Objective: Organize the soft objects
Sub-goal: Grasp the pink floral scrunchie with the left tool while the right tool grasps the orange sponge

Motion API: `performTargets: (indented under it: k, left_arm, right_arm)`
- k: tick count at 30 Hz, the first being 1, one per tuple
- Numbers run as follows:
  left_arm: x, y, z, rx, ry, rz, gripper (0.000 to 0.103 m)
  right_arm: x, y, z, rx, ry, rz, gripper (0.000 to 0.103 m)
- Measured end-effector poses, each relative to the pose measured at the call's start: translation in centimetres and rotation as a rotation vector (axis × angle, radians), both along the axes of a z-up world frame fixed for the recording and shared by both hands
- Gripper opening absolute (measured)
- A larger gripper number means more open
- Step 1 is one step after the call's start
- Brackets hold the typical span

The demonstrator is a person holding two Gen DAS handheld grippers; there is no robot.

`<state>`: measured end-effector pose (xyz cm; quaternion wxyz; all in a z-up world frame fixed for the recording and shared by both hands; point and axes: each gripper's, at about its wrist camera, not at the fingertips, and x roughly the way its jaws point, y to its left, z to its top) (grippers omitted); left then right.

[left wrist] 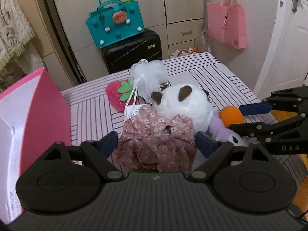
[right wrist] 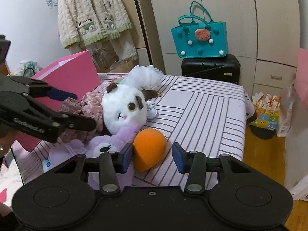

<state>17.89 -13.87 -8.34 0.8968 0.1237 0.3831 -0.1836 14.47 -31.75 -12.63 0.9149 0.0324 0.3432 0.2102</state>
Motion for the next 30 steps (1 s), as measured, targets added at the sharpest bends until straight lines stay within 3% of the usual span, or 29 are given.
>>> performTargets:
  k: [3, 7, 11, 12, 18, 23, 30]
  left_arm:
    - [0.7, 0.5, -0.5, -0.042, 0.031, 0.0, 0.07]
    - [1.6, 0.9, -1.3, -0.09, 0.085, 0.034, 0.069]
    - [1.4, 0.8, -1.6, -0.09, 0.064, 0.039, 0.068]
    - [1.3, 0.7, -1.6, -0.089, 0.061, 0.037, 0.063]
    - [1.3, 1.1, -1.4, -0.089, 0.049, 0.036, 0.025]
    - [1.3, 1.5, -0.9, -0.106, 0.044, 0.049, 0.018]
    - [0.0, 2.4, 1.0, -0.11, 0.004, 0.043, 0.018]
  right_arm:
    - [0.1, 0.1, 0.1, -0.009, -0.004, 0.016, 0.05]
    - [0.4, -0.1, -0.3, 0.013, 0.007, 0.028, 0.049]
    - [0.8, -0.2, -0.8, 0.055, 0.027, 0.027, 0.049]
    - [0.8, -0.1, -0.8, 0.057, 0.025, 0.03, 0.044]
    - [0.5, 0.4, -0.4, 0.033, -0.017, 0.022, 0.04]
    - [-0.3, 0.1, 0.7, 0.032, -0.044, 0.016, 0.041]
    - [-1.5, 0.1, 2.4, 0.035, -0.057, 0.008, 0.041]
